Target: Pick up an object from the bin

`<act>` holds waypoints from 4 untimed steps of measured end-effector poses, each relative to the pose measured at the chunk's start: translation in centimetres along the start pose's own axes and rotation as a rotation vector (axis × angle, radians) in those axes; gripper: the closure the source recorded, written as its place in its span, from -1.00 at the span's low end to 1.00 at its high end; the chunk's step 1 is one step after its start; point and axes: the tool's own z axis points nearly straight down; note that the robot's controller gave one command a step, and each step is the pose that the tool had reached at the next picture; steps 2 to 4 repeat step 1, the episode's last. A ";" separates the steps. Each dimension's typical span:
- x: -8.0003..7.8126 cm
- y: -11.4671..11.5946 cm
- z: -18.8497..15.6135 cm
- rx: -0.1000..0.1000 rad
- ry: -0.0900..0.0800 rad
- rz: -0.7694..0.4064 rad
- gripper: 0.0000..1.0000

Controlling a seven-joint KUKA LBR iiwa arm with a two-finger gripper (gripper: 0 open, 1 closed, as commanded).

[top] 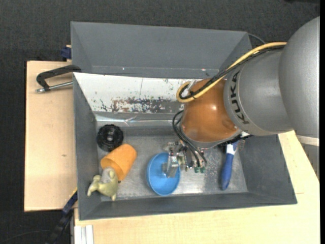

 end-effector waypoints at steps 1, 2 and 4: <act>1.3 1.3 -14.1 0.004 -0.002 0.006 1.00; 1.3 1.3 -14.1 0.004 -0.002 0.006 1.00; 1.3 1.3 -14.1 0.004 -0.002 0.006 1.00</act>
Offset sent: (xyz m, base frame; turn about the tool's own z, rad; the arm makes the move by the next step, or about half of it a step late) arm -0.0175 0.0102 0.1355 0.0075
